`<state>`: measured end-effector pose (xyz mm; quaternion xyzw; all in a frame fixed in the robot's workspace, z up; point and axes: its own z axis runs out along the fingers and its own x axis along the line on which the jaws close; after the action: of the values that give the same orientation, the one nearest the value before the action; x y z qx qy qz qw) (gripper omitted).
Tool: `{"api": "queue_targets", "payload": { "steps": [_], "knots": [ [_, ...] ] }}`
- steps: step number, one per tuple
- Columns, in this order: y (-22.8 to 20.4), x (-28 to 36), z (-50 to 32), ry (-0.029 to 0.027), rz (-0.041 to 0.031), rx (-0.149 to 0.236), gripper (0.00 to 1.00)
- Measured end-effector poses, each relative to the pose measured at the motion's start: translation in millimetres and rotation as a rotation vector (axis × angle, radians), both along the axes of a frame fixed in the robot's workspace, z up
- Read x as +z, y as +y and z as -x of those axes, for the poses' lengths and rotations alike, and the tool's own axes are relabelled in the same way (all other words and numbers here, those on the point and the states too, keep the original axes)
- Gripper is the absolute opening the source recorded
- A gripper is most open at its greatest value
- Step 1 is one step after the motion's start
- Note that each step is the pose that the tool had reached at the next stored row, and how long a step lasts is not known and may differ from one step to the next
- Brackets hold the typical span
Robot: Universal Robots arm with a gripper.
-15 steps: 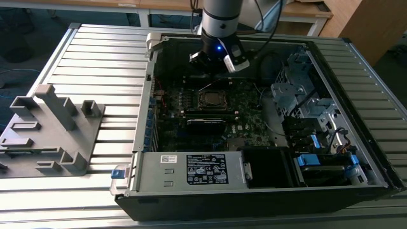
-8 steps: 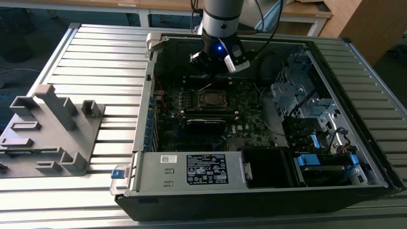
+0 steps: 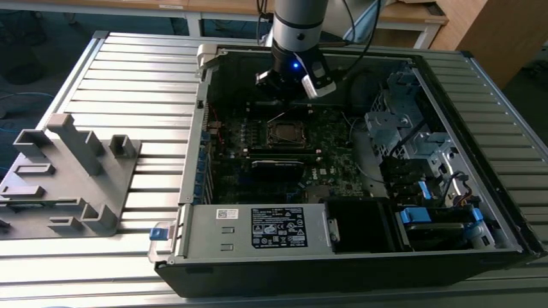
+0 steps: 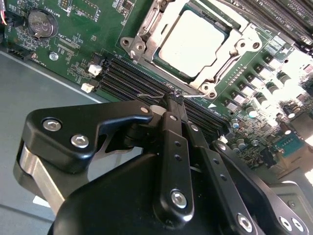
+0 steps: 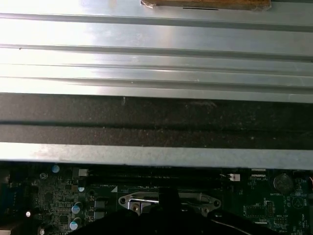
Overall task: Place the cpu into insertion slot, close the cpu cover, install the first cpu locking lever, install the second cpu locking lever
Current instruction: 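Install the first cpu locking lever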
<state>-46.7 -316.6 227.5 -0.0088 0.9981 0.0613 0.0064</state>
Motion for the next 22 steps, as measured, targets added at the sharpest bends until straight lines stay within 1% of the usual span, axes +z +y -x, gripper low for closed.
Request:
{"api": "queue_targets", "payload": {
  "steps": [7,22],
  "knots": [
    [0.5,-4.0,0.0,0.0001,-0.0065,0.0,0.11],
    [0.9,-6.4,-3.8,0.0,-0.0068,0.0,0.11]
  ]
}}
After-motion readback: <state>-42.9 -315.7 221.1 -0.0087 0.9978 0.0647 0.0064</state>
